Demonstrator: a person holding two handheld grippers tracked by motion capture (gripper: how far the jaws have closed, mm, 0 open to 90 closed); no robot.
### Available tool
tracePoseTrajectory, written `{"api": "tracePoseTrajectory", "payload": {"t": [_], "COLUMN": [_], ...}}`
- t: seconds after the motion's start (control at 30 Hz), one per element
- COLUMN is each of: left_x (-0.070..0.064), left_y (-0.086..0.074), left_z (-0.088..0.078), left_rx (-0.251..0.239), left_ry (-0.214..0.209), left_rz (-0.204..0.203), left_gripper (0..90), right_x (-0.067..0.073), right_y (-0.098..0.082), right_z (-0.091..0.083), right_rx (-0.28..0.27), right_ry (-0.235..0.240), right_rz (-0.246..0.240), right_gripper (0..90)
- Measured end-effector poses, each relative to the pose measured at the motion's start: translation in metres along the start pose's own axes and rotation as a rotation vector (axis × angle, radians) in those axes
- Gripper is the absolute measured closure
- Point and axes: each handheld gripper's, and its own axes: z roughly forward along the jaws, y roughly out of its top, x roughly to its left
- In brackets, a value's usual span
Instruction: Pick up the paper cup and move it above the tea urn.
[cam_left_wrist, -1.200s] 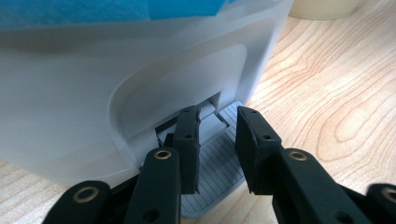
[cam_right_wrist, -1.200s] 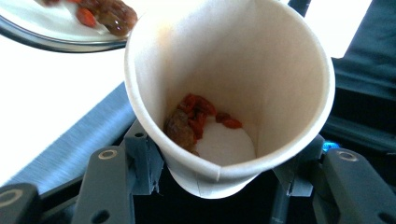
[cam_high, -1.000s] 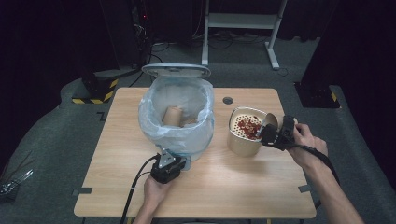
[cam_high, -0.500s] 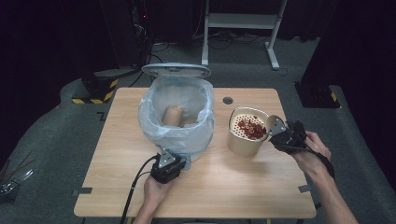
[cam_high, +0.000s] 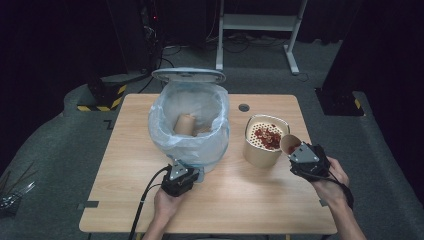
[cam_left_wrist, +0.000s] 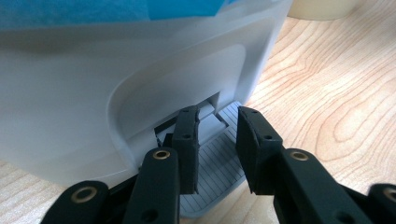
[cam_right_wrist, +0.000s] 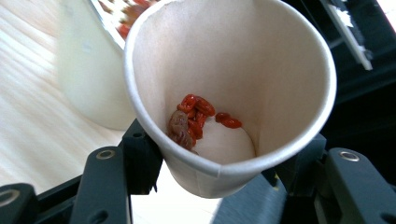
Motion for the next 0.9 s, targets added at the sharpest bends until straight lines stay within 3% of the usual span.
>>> {"api": "tracePoseTrajectory", "payload": {"t": [0.07, 0.13, 0.43, 0.73, 0.9], "left_x": [0.000, 0.000, -0.001, -0.001, -0.001], "left_y": [0.000, 0.000, 0.000, 0.000, 0.000], "left_z": [0.000, 0.000, 0.000, 0.000, 0.001], "left_rx": [-0.001, -0.001, -0.001, -0.002, -0.002], "left_ry": [0.000, 0.001, 0.002, 0.001, -0.011], "left_rz": [0.002, 0.002, 0.005, 0.005, 0.003], "left_gripper": [68.9, 68.8, 68.6, 68.5, 68.1], "right_x": [0.006, 0.008, 0.018, 0.024, 0.029], "right_y": [-0.004, -0.005, -0.006, -0.001, 0.004], "right_z": [-0.003, -0.003, -0.008, -0.009, -0.008], "right_rx": [-0.035, -0.043, -0.119, -0.169, -0.183], "right_ry": [0.044, 0.057, 0.213, 0.290, 0.311], "right_rz": [0.032, 0.047, 0.169, 0.227, 0.241], "right_gripper": [41.6, 41.6, 41.1, 40.9, 40.9]}}
